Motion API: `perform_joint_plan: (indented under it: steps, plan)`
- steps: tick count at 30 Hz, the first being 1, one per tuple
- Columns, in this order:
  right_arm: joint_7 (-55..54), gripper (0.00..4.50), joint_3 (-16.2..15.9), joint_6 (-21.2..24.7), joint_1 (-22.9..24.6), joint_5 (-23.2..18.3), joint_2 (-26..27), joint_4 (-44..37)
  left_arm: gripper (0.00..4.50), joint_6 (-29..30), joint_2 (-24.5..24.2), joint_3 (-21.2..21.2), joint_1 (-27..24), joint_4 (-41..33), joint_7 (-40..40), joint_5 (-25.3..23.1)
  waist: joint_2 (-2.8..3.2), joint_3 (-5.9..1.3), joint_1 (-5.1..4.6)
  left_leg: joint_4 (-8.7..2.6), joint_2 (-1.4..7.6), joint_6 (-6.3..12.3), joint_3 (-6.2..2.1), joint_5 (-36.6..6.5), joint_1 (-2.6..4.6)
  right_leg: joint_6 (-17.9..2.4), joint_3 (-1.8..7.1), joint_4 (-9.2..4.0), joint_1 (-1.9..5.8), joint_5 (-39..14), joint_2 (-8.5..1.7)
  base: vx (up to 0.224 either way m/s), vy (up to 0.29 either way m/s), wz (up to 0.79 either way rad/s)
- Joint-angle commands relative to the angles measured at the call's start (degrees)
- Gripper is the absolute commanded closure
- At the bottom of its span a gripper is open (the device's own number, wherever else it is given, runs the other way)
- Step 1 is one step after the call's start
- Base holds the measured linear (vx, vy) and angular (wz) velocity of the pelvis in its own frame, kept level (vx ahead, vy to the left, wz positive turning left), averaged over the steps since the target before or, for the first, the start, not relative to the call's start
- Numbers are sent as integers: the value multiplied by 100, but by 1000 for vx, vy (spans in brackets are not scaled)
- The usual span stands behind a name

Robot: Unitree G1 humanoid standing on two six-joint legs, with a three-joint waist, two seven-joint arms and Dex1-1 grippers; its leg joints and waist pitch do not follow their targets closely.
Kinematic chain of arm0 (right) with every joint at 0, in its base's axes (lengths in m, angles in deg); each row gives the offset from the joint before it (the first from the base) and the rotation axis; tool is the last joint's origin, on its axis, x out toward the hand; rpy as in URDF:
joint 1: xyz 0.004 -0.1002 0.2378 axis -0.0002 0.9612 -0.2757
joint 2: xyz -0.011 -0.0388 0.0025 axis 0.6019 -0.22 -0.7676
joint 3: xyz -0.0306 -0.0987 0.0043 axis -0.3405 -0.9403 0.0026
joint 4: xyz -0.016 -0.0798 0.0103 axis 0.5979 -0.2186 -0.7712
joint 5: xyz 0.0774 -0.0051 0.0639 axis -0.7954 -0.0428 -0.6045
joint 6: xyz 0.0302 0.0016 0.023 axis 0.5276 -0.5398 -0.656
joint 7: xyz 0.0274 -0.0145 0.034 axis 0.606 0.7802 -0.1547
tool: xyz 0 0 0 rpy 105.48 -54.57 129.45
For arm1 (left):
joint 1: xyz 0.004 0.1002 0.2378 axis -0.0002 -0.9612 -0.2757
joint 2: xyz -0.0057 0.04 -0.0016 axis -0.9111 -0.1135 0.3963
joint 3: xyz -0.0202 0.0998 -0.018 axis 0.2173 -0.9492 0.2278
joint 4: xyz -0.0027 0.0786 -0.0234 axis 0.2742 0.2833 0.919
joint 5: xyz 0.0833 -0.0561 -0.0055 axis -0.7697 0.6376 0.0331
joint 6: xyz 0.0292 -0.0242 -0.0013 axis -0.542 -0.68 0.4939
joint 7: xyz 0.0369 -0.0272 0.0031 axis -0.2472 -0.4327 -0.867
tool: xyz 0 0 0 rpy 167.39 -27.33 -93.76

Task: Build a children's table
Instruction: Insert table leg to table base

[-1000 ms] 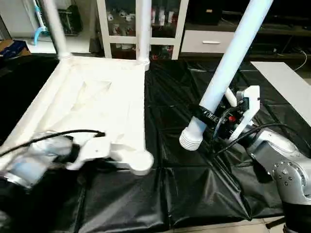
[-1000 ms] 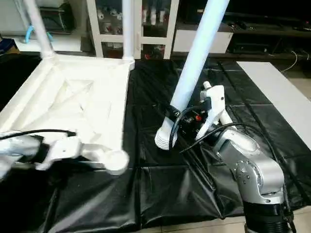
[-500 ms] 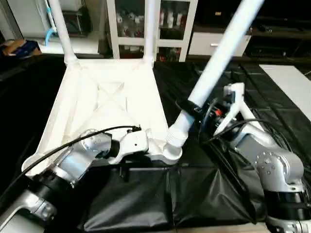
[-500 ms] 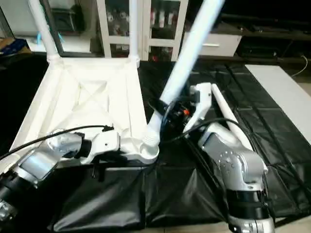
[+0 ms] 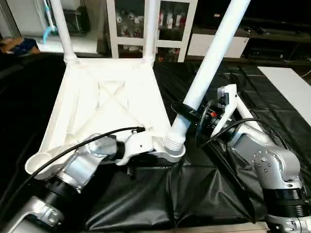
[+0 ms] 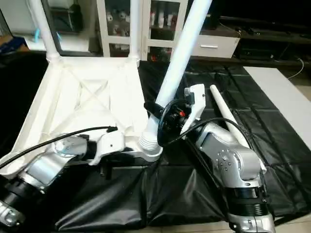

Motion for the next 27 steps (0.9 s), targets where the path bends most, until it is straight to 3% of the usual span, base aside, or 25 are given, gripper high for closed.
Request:
perform_joint_plan:
  steps: [1,4,10,18,24,27]
  plan:
    - [51,270,121,32,-48,41,-87,-130,357,27,18,-67,-99,40,-80,25,1,-302,-73,-564,566,-433,-319,-1493,177,-861,387,-511,5,-1475,-640,0,0,0]
    - [65,270,166,21,-58,42,-128,-117,357,68,-94,-15,-116,38,-314,125,-1,-310,-76,-543,555,-309,-285,-1173,154,-977,387,-477,30,-1013,-642,0,0,0]
    - [80,270,180,12,-61,2,-224,-124,357,120,-324,137,-151,-18,-493,126,-16,-302,-86,-518,545,-117,-268,-945,125,-1016,397,-501,68,-1086,-655,0,0,0]
    - [103,270,214,19,-82,-9,-283,-118,357,264,-546,239,-192,-150,-596,210,-5,-273,-143,-553,575,-288,-280,-1196,154,-1044,389,-504,31,-1299,-622,0,0,0]
    - [111,270,225,4,-117,-19,-320,-95,357,310,-702,436,-196,-280,-716,336,-10,-268,-177,-556,566,-295,-276,-1159,144,-1070,397,-491,35,-1179,-618,0,0,0]
    - [115,270,224,3,-121,-15,-320,-92,326,279,-690,507,-165,-254,-669,370,-10,-270,-184,-546,564,-274,-267,-1131,147,-1114,402,-491,36,-1129,-623,0,0,0]
